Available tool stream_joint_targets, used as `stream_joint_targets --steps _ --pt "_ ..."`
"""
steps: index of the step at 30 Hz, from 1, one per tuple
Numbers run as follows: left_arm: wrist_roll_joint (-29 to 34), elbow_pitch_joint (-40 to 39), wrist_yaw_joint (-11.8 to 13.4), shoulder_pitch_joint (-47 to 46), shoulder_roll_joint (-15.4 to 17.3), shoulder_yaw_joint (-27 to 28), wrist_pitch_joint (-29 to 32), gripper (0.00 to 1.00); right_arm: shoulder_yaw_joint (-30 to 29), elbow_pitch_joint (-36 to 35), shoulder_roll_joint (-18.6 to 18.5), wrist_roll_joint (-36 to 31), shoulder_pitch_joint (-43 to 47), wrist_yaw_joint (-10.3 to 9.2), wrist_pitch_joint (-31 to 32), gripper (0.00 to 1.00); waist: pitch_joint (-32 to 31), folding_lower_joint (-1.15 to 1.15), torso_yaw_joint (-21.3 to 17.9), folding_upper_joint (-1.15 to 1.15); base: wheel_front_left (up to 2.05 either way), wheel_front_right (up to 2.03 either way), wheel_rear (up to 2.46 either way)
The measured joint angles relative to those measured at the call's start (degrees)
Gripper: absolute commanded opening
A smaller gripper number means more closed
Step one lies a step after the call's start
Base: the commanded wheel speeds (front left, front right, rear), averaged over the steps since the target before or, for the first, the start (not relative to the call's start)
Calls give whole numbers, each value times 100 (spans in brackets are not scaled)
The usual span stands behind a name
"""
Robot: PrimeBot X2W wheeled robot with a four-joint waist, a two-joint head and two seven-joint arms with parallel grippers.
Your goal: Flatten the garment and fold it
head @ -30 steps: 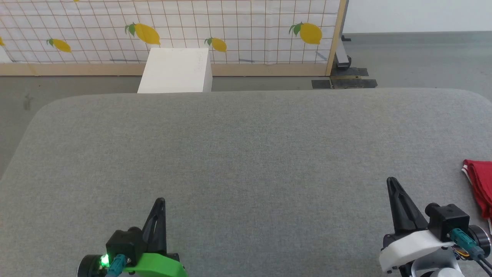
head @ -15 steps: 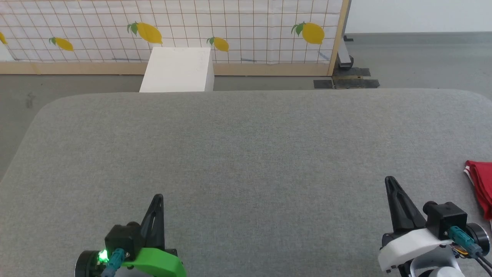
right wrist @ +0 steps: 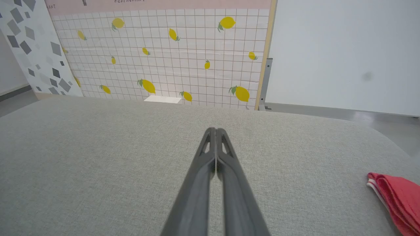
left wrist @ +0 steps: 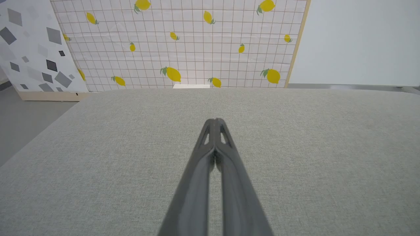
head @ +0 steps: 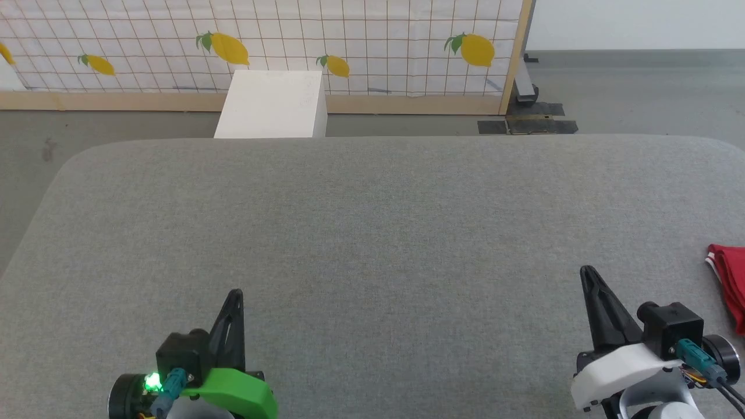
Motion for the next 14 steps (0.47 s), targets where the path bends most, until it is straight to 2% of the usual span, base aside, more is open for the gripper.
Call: stream_joint_targets --steps 14 --pt "53 -32 2 -67 0 48 154 0 34 -87 0 -52 -3 0 133 0 7 0 37 0 0 0 0"
